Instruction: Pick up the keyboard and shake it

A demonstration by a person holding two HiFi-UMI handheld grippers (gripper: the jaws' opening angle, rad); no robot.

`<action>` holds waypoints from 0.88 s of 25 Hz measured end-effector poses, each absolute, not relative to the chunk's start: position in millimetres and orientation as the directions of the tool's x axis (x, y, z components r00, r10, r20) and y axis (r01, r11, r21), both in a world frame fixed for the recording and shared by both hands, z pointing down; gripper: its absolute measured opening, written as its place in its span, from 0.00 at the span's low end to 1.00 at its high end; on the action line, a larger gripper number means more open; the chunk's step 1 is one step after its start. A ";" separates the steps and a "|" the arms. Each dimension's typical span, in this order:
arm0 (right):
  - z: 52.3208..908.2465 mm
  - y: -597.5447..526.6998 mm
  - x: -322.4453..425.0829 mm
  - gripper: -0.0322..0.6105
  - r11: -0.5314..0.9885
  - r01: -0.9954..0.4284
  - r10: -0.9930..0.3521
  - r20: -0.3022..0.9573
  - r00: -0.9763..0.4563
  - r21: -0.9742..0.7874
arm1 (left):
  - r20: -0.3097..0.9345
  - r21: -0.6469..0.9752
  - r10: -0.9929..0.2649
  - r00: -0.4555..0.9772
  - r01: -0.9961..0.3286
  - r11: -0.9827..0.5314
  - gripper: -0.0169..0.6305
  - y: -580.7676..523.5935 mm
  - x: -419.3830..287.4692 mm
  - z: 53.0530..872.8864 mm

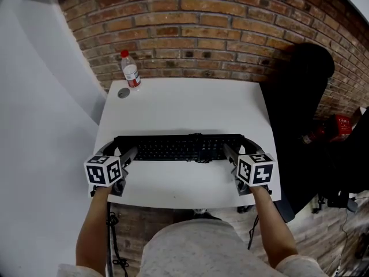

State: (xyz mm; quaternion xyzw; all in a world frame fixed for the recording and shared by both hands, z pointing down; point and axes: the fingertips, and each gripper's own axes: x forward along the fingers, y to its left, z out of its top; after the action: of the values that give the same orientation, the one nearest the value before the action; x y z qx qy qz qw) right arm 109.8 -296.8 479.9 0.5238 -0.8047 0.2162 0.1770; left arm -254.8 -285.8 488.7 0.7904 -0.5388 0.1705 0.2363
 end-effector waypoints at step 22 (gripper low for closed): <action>474.3 -244.6 111.5 0.52 0.345 -0.932 -0.794 0.496 -0.352 -0.110 | 0.501 0.168 -0.787 0.359 -0.933 -0.319 0.52 -234.8 -255.8 482.4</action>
State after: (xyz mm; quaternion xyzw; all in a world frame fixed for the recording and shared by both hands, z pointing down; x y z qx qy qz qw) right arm 111.5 -244.6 474.3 0.5395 -0.7997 0.1911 0.1813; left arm -255.8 -234.8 482.4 0.7950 -0.5409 0.1663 0.2185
